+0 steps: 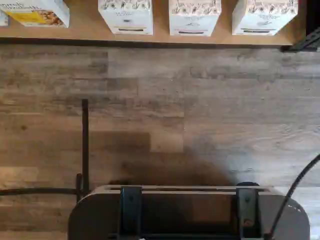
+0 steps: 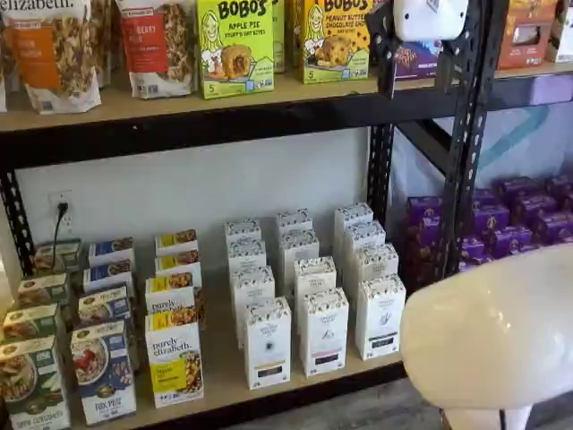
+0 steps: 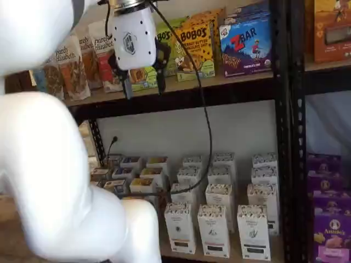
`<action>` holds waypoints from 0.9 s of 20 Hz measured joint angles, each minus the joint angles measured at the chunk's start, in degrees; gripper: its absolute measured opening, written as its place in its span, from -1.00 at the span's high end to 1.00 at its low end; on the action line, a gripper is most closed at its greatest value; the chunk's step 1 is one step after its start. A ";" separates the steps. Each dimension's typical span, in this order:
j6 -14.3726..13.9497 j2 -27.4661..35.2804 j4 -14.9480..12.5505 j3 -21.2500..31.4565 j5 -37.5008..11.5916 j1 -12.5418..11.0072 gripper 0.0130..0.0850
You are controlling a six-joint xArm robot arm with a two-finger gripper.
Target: Pick up the white box with a green strip in the middle, on the bottom shelf, the sixth box from the left
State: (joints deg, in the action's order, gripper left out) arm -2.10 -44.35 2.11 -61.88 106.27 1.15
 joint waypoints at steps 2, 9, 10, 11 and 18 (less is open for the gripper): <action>-1.20 -0.95 -2.82 0.93 -1.63 2.03 -1.00; -1.92 -1.78 -4.63 3.19 -3.88 2.97 -1.00; -1.95 -2.04 -4.86 4.06 -4.71 3.01 -1.00; -1.93 -2.25 -5.01 4.97 -5.58 2.96 -1.00; -1.37 -3.13 -6.39 13.01 -14.06 1.85 -1.00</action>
State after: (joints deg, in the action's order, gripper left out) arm -3.46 -47.48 -4.27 -48.86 92.21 3.01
